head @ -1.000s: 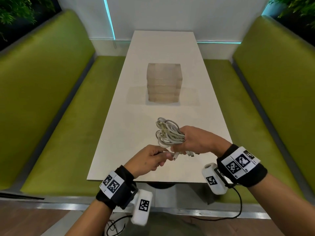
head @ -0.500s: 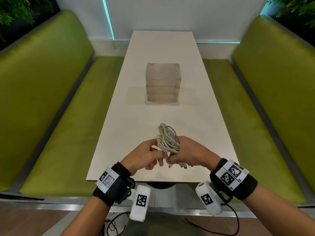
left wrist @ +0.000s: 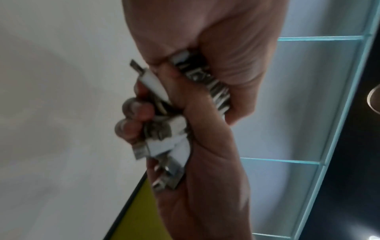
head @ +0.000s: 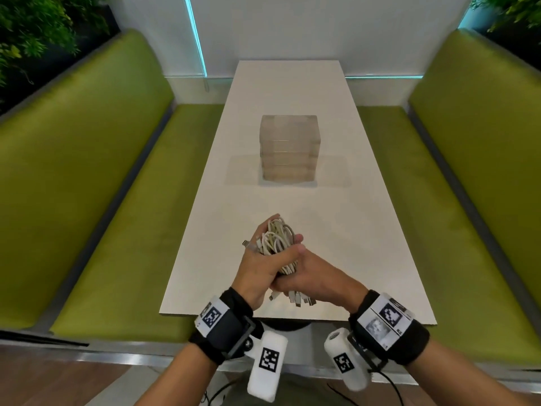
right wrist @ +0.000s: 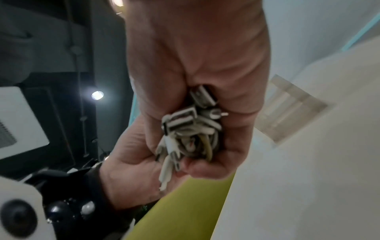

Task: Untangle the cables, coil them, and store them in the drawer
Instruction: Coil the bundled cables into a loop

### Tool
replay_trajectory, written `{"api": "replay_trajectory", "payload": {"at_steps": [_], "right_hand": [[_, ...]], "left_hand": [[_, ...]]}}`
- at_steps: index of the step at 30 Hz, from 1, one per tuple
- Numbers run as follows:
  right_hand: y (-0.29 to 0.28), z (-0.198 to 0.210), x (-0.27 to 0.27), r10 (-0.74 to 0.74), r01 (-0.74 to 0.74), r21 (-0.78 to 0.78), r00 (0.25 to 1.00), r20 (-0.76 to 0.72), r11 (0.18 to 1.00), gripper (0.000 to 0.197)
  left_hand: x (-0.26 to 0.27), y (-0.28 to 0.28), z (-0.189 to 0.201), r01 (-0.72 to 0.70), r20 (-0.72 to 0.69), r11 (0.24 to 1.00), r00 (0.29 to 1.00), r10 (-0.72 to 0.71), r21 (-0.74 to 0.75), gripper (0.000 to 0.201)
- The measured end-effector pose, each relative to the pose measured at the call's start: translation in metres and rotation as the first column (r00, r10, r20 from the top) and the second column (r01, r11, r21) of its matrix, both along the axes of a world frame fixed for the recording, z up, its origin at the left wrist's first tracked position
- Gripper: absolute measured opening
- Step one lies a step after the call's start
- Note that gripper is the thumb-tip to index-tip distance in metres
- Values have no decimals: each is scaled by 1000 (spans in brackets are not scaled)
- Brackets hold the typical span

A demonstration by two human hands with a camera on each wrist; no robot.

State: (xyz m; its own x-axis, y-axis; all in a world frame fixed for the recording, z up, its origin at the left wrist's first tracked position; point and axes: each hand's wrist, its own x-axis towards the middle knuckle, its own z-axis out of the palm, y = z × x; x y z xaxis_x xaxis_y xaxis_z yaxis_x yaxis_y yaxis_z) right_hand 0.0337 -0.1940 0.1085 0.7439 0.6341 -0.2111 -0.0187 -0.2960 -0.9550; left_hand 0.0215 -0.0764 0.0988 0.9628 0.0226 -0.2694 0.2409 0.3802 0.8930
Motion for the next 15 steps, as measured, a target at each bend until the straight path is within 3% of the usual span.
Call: {"api": "replay_trajectory", "payload": {"at_steps": [3, 8, 12, 15], "right_hand": [[3, 0, 1, 87, -85, -31, 995, 50, 996, 43], [-9, 0, 0, 133, -99, 186, 975, -180, 978, 34], [-9, -11, 5, 126, -101, 155, 980, -156, 983, 47], [-7, -5, 21, 256, -259, -30, 963, -83, 965, 53]], "left_hand": [[0, -1, 0, -126, -33, 992, 992, 125, -18, 41], [1, 10, 9, -97, -82, 991, 993, 90, -95, 6], [4, 11, 8, -124, -81, 991, 990, 119, -53, 8], [8, 15, 4, -146, 7, 988, 989, 145, 51, 16]]}}
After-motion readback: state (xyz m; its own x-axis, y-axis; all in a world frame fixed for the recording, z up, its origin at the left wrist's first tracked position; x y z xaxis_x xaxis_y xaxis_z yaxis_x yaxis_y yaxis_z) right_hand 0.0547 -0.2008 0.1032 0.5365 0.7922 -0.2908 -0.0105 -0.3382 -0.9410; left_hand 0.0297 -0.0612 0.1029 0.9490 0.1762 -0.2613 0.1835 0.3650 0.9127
